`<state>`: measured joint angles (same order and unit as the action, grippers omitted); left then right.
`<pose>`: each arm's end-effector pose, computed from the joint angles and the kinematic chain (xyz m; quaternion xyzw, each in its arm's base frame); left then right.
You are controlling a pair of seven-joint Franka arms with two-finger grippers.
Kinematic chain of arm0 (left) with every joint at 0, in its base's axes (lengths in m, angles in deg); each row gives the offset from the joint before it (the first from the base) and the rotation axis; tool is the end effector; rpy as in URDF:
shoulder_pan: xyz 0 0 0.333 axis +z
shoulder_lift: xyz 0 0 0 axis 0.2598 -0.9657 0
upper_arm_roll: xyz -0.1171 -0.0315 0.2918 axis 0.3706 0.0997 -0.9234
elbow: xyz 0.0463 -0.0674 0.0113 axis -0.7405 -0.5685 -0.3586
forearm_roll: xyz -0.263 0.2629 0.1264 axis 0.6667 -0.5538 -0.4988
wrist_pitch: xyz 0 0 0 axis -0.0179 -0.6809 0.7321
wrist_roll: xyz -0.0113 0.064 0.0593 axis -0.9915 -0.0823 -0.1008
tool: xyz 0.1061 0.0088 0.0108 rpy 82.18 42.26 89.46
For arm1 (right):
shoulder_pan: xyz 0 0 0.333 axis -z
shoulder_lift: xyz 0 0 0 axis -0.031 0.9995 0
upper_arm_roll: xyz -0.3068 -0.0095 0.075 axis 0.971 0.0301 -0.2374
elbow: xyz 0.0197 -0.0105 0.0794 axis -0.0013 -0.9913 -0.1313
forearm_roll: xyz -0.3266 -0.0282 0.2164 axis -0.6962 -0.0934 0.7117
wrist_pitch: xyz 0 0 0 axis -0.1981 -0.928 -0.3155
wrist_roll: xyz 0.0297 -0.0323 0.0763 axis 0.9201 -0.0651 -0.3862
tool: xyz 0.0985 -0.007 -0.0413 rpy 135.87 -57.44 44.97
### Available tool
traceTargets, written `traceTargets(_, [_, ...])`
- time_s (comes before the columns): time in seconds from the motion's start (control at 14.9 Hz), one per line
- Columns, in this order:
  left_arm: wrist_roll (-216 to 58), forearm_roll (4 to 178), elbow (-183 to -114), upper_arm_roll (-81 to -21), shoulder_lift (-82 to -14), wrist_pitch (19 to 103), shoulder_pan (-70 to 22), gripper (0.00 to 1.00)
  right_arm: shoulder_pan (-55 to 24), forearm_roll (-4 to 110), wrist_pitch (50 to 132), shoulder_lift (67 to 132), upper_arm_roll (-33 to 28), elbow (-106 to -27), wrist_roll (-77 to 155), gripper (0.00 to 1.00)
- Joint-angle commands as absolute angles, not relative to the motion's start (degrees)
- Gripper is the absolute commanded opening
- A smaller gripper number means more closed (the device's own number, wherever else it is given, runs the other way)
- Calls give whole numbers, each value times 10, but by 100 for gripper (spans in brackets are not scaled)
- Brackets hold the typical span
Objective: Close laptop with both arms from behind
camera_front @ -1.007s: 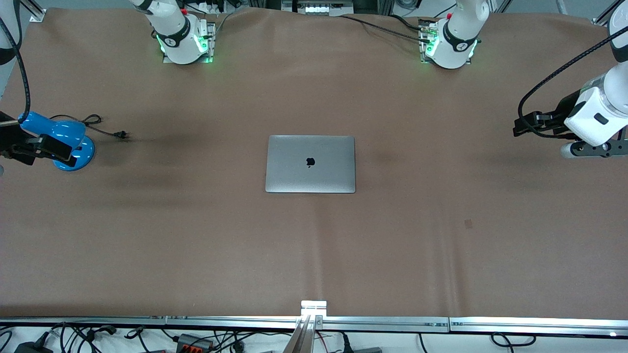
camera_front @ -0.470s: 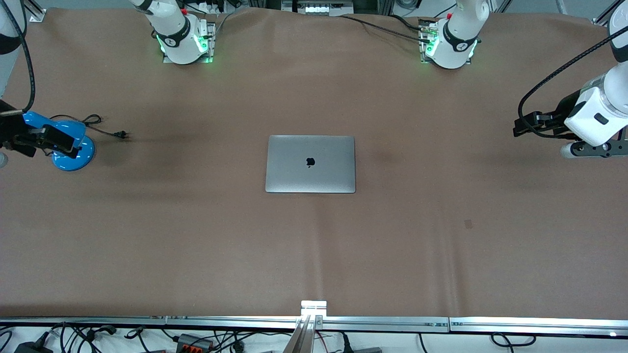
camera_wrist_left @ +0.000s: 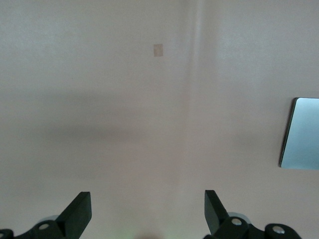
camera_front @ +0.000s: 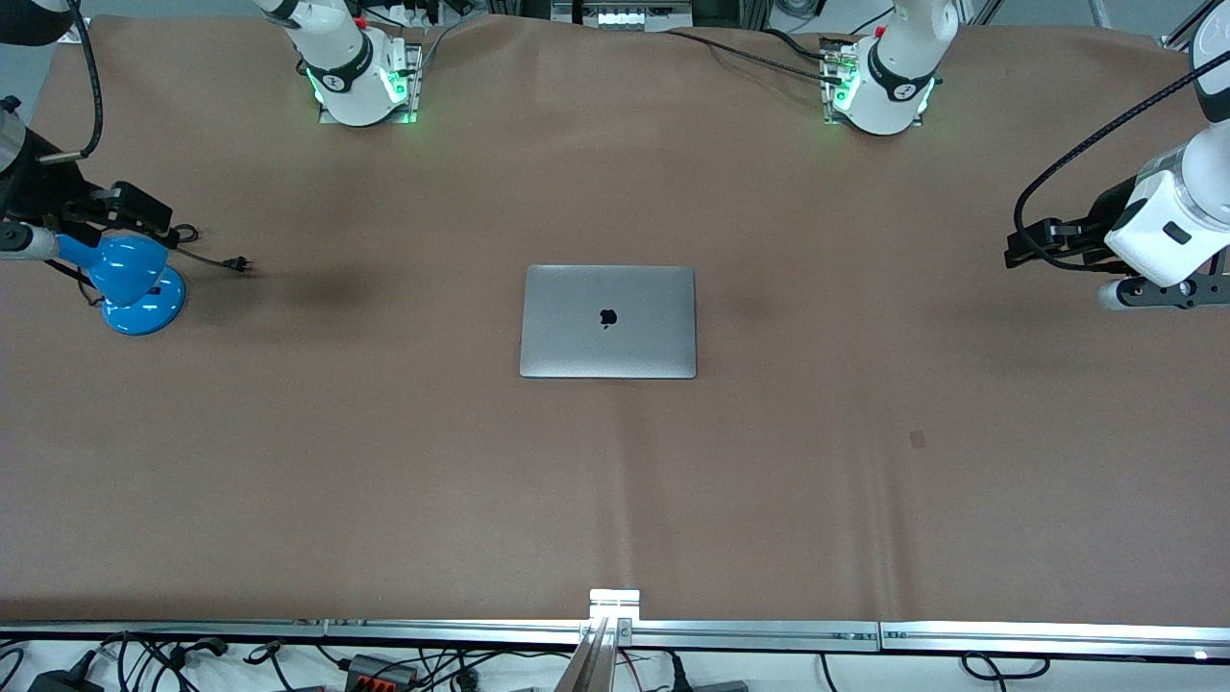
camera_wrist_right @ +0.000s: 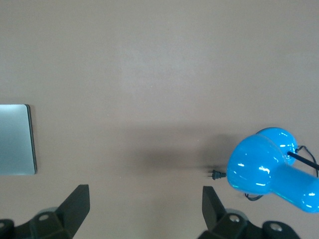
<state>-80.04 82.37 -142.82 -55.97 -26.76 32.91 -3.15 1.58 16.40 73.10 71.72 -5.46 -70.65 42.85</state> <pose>0.5662 -0.0087 0.5535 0.9962 0.0335 -0.0801 0.0063 0.5358 -0.0196 0.5742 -0.9999 0.0091 0.0039 0.0060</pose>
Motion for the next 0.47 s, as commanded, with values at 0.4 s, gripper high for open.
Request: traceTargets(0.4, [-816,833,-1438,-562,-260,328,-26,100,13,156,728,703,-55,-720,422,100])
